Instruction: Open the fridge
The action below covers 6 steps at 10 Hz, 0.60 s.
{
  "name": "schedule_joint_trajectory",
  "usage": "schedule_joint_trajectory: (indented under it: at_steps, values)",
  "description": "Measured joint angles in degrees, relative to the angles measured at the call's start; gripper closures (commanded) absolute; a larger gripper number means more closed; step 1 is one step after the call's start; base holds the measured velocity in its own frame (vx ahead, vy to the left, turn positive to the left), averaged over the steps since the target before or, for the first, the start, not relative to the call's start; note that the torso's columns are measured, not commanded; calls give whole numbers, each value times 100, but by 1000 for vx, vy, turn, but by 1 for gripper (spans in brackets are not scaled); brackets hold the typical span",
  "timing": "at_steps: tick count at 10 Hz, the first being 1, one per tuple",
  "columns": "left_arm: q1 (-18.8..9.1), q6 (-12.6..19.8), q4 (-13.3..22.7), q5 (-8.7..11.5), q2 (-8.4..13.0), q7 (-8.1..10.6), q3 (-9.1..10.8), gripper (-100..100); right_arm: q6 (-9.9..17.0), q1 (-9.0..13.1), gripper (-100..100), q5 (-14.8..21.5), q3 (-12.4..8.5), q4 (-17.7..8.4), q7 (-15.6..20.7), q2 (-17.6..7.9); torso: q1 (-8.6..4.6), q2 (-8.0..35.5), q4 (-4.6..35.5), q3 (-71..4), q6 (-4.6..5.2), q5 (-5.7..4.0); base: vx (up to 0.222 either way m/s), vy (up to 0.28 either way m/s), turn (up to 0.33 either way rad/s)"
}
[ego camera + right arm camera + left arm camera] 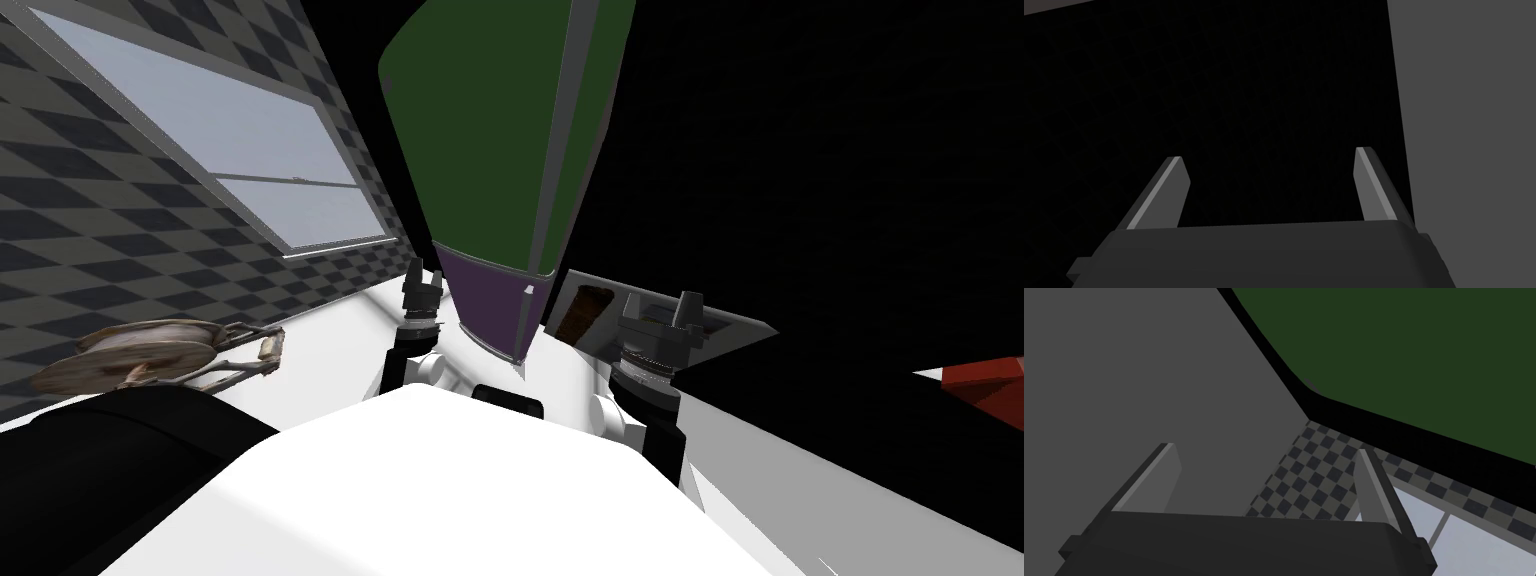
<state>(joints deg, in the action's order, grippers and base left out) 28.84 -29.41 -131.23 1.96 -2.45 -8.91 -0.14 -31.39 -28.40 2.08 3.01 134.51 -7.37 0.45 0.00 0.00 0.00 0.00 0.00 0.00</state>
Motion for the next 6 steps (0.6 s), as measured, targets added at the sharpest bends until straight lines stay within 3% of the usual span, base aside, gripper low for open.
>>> schedule_joint_trajectory:
  at_steps: [2, 6]
  values:
    - [0, 0, 0, 0, 0, 0, 0, 0, 0, 0, 0, 0, 0, 0, 0, 0, 0, 597, 600, -1200, 0, 0, 0, 0, 0]
    - [0, 0, -1, 0, 0, 0, 0, 0, 0, 0, 0, 0, 0, 1, 0, 0, 0, 2269, 2268, -4536, 0, 0, 0, 0, 0]
